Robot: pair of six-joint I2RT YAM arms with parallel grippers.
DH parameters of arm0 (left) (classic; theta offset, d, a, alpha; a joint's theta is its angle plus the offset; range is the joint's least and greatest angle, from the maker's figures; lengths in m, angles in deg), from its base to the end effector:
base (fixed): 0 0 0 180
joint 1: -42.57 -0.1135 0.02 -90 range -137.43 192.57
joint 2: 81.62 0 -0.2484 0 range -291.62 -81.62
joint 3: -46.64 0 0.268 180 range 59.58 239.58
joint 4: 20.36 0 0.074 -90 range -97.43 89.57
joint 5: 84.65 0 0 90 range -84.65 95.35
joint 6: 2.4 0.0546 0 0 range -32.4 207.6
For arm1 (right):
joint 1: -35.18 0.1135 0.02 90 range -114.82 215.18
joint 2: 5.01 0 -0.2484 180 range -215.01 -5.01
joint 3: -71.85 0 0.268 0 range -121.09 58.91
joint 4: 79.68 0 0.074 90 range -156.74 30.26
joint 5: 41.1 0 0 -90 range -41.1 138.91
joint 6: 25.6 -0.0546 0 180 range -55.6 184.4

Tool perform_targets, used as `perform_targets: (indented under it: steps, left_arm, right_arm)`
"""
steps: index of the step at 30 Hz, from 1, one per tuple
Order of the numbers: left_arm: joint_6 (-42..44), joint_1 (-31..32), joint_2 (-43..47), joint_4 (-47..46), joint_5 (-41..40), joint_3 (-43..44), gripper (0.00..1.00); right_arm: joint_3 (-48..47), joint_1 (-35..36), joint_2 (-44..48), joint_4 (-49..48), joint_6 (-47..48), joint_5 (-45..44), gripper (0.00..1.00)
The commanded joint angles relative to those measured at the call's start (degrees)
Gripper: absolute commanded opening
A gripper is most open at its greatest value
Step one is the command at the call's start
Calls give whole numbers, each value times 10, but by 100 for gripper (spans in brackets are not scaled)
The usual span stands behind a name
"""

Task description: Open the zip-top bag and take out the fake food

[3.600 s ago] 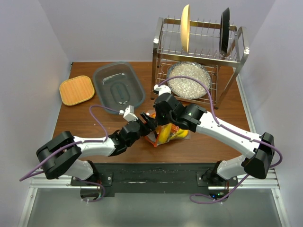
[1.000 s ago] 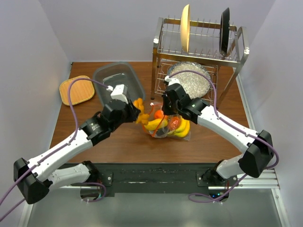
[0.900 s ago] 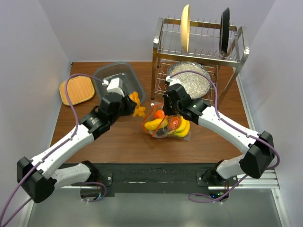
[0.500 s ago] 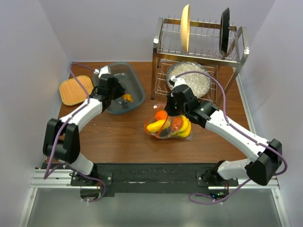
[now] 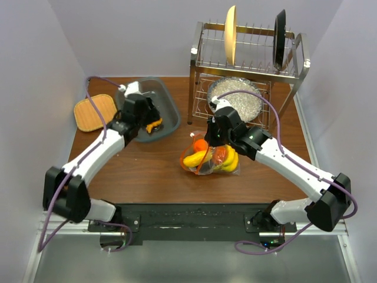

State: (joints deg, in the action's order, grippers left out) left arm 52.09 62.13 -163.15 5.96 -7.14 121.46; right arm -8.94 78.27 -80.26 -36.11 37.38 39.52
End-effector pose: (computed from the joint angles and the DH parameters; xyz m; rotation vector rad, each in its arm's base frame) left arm 0.3397 -0.1082 0.2585 -0.4240 2.1078 -0.3301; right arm 0.2429 0.2150 0.3008 -0.2271 2.2572 0.4823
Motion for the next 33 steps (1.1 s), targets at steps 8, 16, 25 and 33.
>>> perform_targets:
  steps: [8,16,25,33]
  left_arm:
    - [46,302,118,-7,-27,-110,51]
    - [144,324,81,-119,69,-137,53]
    - [192,353,23,-158,120,-131,53]
    - [203,356,-32,-187,122,-136,66]
  right_arm:
    - [17,-1,36,-1,0,3,0]
    - [39,0,56,4,-7,14,0]
    - [54,-1,70,8,-8,2,0]
    - [57,0,70,8,-7,6,0]
